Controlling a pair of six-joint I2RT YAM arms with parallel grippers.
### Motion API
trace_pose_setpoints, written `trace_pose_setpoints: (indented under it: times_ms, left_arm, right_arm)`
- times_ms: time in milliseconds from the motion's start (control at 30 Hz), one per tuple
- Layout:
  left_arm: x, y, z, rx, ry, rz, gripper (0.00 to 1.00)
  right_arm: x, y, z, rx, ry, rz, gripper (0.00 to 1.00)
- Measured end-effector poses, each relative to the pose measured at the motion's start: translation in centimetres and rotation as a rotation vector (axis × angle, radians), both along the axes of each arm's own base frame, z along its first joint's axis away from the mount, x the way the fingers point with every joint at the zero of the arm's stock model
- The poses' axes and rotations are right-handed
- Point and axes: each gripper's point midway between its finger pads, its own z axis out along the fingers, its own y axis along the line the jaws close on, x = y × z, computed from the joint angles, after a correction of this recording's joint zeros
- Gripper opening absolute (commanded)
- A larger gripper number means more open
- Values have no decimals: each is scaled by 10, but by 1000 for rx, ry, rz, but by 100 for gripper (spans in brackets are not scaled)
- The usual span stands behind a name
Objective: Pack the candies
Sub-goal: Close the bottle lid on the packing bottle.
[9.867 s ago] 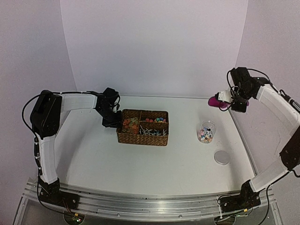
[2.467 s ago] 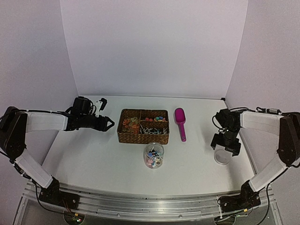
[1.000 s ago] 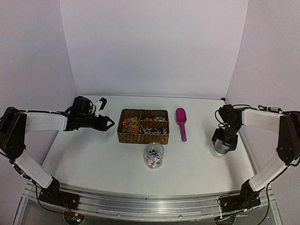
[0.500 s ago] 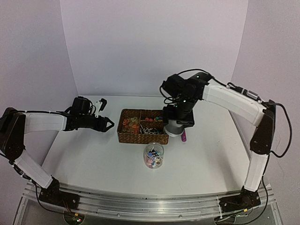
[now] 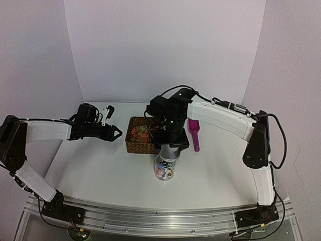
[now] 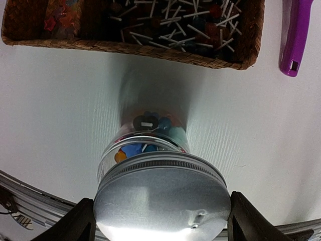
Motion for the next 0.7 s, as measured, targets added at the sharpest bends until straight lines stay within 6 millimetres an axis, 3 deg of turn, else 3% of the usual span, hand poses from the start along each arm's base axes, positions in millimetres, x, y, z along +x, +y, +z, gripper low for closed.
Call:
trace_pose_setpoints:
  times_ms: [433,700]
  left_arm:
    - [0,0,0,-1,0,0,65]
    - [0,0,0,-3,2,2,65]
  right_arm:
    - [-12,16,-21,-36,32,43,59]
    - [-13,16,-23,-43,30,56,60]
